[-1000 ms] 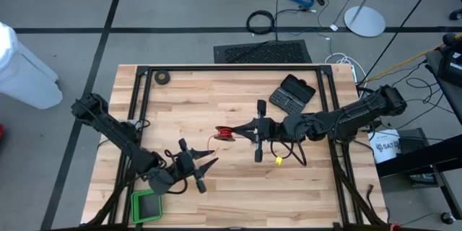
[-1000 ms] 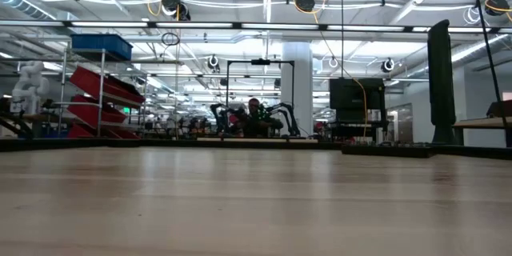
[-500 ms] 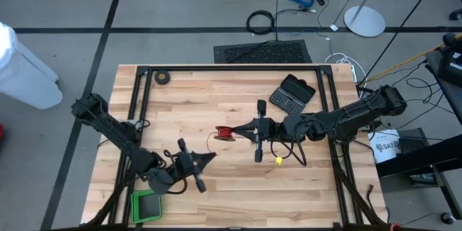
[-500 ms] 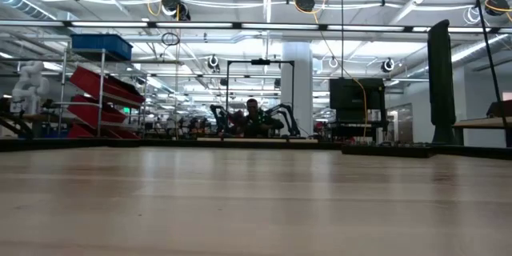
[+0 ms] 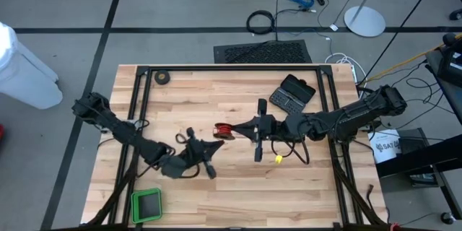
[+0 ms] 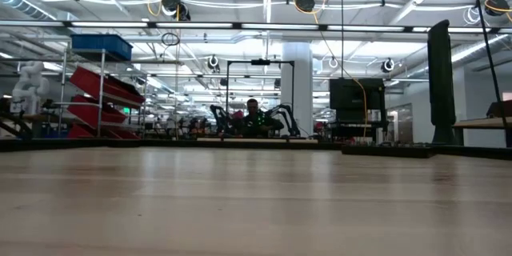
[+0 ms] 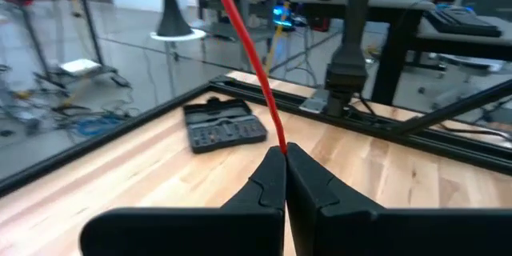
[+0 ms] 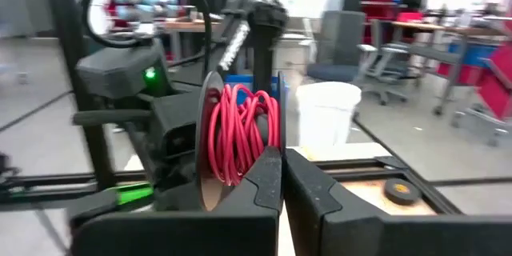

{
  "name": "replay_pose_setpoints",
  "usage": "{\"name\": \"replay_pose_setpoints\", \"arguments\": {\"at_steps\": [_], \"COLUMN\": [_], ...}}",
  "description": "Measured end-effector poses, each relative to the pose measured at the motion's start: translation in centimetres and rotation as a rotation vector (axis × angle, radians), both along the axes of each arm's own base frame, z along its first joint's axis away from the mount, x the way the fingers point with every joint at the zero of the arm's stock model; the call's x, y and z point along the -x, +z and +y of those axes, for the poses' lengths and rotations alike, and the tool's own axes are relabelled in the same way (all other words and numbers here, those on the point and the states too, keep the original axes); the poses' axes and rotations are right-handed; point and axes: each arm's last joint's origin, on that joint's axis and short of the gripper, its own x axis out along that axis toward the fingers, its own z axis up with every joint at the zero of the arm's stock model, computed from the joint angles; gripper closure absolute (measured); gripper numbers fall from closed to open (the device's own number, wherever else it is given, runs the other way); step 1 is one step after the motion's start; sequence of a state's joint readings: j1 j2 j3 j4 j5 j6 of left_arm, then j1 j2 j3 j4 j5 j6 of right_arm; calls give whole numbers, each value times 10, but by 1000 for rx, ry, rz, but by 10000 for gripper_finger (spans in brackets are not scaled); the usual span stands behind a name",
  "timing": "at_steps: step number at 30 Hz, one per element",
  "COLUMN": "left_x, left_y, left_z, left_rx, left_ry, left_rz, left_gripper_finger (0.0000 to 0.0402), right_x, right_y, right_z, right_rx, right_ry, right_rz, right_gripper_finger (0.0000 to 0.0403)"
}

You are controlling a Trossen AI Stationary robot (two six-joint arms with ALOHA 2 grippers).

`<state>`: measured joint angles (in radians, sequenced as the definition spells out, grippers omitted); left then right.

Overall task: Coil cords
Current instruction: Coil the red wire into the spool

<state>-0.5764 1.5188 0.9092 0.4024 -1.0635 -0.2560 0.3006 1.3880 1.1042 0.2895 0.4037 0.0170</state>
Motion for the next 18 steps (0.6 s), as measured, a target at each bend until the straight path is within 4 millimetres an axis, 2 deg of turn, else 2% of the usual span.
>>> {"name": "replay_pose_setpoints", "arguments": {"at_steps": [5,12,18], "left_x": [-11,-19,-25], "left_y": [0,3,1], "left_z": [14,31,45], "left_rx": [50,67,115], "left_ry": [-58,-21,-25], "left_rz": [-7,-32,-37], "left_gripper_finger": [401,401,401], "right_x": [-1,-9,-12], "right_y": [-3,-15,-15], "right_z": [-1,-1,-1], "right_rx": [-4,3,14], "right_ry": [-106,-263,-297], "right_rz": [12,40,20], "right_gripper_finger": [403,403,403]}}
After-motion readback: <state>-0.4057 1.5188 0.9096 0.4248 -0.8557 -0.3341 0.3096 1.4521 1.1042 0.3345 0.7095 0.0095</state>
